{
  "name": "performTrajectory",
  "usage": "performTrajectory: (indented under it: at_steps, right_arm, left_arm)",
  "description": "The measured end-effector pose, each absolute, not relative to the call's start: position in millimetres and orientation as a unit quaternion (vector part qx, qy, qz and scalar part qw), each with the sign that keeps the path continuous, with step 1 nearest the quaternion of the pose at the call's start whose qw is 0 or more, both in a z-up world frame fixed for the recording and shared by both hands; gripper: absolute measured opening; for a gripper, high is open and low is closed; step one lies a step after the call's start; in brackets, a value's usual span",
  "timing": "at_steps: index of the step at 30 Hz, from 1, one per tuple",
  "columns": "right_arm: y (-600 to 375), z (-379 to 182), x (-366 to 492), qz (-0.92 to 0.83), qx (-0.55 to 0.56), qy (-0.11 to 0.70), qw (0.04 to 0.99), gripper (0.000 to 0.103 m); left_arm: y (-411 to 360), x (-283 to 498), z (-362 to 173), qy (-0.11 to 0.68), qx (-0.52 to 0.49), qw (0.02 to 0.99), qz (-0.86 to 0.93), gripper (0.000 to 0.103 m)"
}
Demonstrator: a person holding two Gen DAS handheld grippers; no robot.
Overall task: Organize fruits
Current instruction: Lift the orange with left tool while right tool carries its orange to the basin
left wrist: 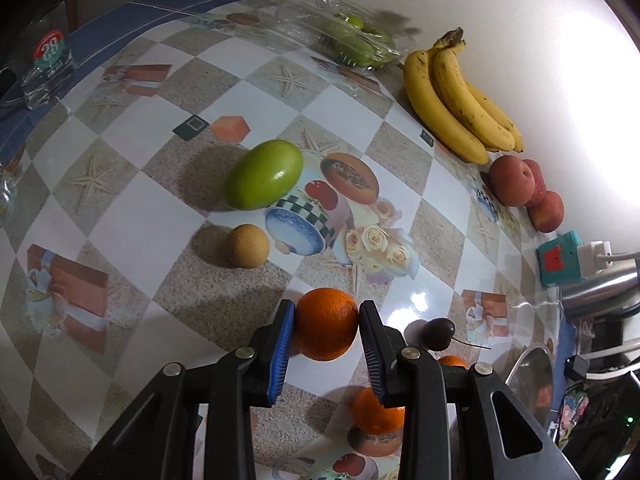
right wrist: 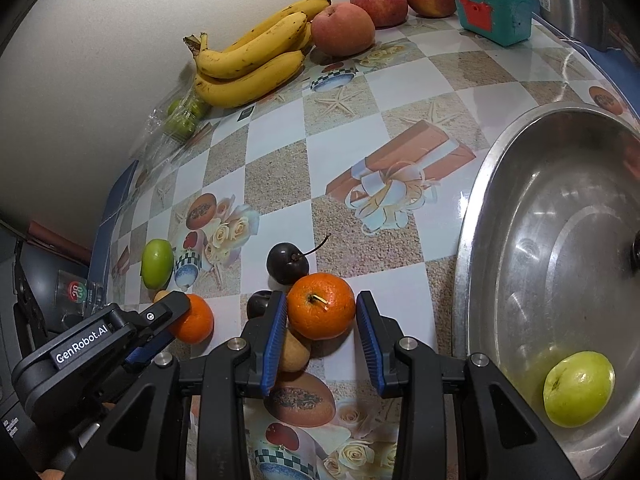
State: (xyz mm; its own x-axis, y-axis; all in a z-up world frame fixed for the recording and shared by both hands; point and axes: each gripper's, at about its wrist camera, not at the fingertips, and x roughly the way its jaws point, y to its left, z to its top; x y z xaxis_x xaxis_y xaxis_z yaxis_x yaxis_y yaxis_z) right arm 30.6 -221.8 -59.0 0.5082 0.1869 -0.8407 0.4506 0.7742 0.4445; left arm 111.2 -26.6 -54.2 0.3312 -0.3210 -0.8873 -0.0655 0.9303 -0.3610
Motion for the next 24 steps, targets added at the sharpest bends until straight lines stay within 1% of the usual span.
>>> performTrajectory:
  at_steps: [10,24]
  right_arm:
    - [-232,-56,24,-0.09,0.348,0.476,0.803,0.037]
    - [-246,-24,8,-0.121,0.359,0.434,0.818,0.037]
  left_arm:
    - [-25,111,-53,0.573,-0.169,0.799,-0.072,0.035]
    - [-21,112,-47,0.56,-0.165,0.81,-0.061,0.035]
